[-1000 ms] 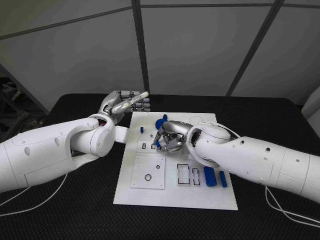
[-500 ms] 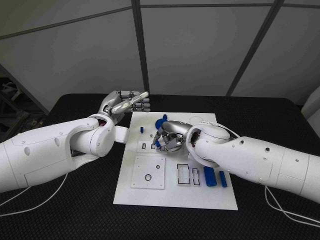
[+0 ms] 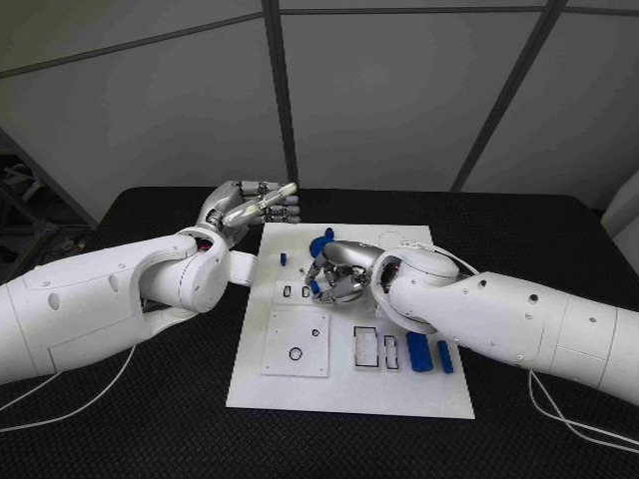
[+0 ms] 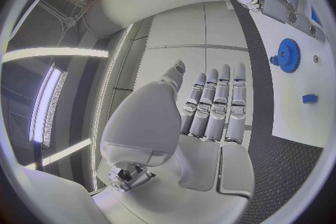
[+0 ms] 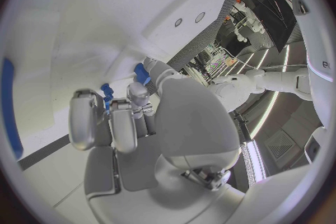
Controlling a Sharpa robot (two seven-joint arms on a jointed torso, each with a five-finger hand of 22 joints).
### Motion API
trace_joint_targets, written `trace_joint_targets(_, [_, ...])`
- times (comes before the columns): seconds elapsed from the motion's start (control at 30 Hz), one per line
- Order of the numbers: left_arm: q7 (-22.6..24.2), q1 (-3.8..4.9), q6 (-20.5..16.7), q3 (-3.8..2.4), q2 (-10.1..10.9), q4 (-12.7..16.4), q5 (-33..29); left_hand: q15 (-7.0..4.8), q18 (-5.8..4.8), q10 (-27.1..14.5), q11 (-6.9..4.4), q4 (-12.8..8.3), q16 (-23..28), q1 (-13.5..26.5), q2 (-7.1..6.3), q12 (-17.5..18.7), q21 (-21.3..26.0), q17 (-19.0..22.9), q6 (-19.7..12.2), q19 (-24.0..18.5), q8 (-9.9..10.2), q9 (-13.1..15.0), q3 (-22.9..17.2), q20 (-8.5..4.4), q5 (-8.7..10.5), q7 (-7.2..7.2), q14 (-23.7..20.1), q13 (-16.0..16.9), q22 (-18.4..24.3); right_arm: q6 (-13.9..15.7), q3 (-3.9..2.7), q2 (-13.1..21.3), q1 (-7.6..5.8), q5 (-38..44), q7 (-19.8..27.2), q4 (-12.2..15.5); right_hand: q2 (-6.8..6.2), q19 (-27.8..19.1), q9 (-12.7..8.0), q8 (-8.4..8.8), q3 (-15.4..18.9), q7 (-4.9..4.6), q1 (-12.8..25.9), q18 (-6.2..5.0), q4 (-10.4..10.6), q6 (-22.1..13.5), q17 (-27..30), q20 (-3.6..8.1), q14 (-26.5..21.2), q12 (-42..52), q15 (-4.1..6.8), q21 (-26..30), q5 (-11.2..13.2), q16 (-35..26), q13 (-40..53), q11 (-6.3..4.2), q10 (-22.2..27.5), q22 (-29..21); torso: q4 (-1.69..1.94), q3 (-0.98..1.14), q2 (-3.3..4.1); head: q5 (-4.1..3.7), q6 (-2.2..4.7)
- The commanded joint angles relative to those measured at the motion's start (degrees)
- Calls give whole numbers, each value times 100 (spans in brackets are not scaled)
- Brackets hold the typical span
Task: Assemble the parts on the task board
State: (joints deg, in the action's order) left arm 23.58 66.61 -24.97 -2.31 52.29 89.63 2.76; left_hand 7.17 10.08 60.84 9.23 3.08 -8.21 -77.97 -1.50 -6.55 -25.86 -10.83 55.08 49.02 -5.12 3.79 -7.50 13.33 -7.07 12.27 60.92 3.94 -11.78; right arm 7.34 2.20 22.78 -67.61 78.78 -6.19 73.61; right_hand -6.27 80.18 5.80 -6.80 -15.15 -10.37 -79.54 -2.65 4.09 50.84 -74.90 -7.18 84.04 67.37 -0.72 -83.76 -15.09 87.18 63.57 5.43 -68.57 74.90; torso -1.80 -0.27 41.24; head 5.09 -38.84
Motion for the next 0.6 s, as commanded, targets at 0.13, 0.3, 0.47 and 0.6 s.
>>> trace_joint_targets(0.13, [16,8,68,-4,0,4,39,-12,31,18,15,-35,25,18,49,29,1,-10,31,-36,37,-5,-13,-8,22,11,36,-5,4,17,13,17,8,43,10,11,-111,-25,-41,76,61,-36,39,-26,4,-181,-933,-51,436,-35,-69,25,61,-32,-24,24,70,314,2,0,0,-3,-2])
trace_joint_targets(0.3, [16,8,73,-4,-1,-1,39,-12,31,17,15,-35,25,19,49,30,0,-11,31,-37,39,-5,-13,-8,23,11,36,-5,4,263,13,67,8,43,164,90,-168,-10,-105,145,203,-87,79,-21,32,-411,-965,-89,444,32,-112,17,62,-14,12,76,53,334,1,3,-2,1,-8])
trace_joint_targets(0.47, [13,7,76,-4,7,-10,39,-12,31,18,15,-36,26,20,49,31,0,-11,31,-38,39,-5,-13,-8,23,9,37,-5,4,551,11,200,9,-23,389,262,-194,-8,-148,162,407,-99,97,-22,87,-561,-978,-115,447,88,-132,16,133,-5,33,94,48,339,-3,5,-9,10,-14])
trace_joint_targets(0.6, [5,7,75,-4,14,-23,44,-13,31,21,13,-37,25,20,49,31,0,-13,34,-38,39,-5,-13,-8,23,6,40,-5,3,803,9,343,7,-103,585,454,-182,-14,-160,161,470,-103,72,-24,103,-608,-975,-121,445,103,-137,20,153,-6,38,96,51,334,-8,1,-10,10,-3])
